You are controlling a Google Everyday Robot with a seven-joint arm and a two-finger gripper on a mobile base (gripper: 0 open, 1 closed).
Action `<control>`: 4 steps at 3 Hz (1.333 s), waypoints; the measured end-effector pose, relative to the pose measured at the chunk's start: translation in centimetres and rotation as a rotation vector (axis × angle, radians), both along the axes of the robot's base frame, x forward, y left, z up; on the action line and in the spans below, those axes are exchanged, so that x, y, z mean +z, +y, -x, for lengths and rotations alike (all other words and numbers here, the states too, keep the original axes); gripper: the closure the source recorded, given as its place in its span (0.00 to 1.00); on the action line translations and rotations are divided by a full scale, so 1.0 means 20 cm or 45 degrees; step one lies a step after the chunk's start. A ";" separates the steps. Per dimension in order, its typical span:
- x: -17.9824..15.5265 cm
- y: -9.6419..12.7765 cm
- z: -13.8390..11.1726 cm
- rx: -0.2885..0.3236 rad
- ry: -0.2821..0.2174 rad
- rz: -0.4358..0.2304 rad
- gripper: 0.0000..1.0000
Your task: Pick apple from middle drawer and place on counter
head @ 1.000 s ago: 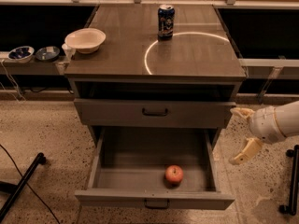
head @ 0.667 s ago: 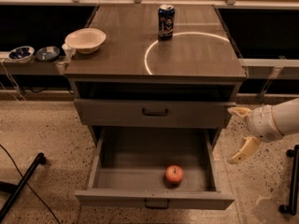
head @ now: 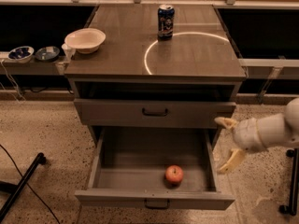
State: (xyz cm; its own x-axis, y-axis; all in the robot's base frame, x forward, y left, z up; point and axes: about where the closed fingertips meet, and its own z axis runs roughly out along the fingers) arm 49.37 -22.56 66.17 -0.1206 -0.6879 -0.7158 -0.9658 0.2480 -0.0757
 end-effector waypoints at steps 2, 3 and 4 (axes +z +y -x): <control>-0.35 0.32 0.06 0.330 -0.130 -0.117 0.00; -0.42 0.36 0.02 0.312 -0.104 -0.111 0.00; -0.61 0.36 -0.08 0.243 -0.069 -0.121 0.18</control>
Offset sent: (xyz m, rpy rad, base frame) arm -0.0104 0.0472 -0.0503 0.0788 -0.0421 0.1558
